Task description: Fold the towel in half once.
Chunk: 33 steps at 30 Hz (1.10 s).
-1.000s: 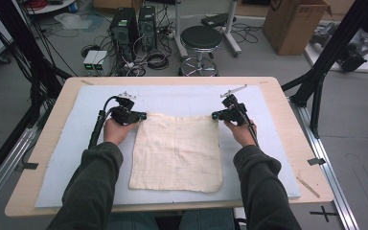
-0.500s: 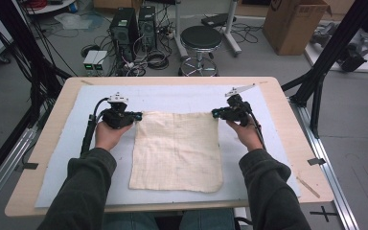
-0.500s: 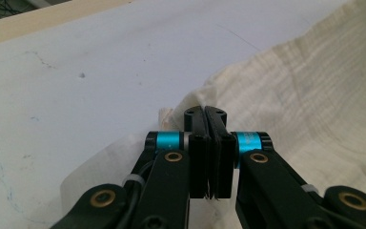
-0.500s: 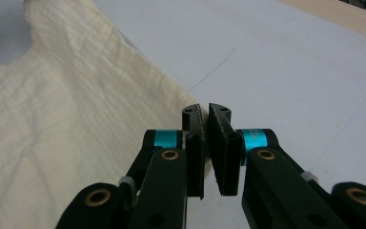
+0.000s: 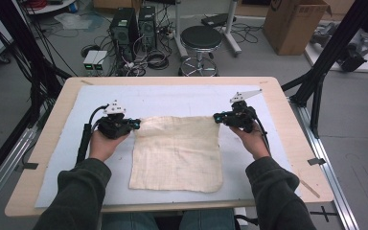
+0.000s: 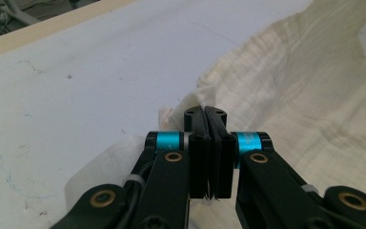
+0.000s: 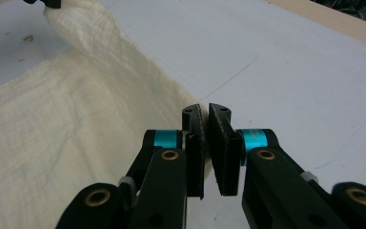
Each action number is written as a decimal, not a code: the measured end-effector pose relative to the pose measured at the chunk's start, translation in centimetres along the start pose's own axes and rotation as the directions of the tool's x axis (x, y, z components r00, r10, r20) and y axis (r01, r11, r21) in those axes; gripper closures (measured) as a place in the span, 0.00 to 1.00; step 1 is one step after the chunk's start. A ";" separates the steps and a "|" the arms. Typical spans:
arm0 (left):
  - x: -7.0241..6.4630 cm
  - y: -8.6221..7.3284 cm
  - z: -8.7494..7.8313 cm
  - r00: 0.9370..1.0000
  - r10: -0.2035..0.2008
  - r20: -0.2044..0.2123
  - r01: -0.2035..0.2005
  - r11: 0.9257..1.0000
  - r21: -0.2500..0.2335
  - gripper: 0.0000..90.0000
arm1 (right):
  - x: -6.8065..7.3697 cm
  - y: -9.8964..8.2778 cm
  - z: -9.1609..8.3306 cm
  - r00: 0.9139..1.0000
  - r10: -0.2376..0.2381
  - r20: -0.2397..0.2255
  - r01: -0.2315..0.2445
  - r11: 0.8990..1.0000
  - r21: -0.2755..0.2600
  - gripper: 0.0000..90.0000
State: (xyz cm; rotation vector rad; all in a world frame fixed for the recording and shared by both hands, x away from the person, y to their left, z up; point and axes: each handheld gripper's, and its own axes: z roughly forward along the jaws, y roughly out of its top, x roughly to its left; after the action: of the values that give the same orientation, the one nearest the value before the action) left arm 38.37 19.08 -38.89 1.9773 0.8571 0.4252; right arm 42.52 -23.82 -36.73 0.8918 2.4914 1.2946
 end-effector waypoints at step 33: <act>-5.0 -4.3 -3.4 0.995 0.086 0.057 -0.087 0.996 0.001 0.97 | 5.3 -5.0 -2.2 0.995 -0.042 -0.092 0.042 0.999 0.001 0.94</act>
State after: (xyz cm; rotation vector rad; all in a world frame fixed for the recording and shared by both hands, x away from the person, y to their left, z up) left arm 31.19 19.09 -40.52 2.0257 0.7391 0.4155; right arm 35.22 -24.37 -38.85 0.7931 2.5676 1.3482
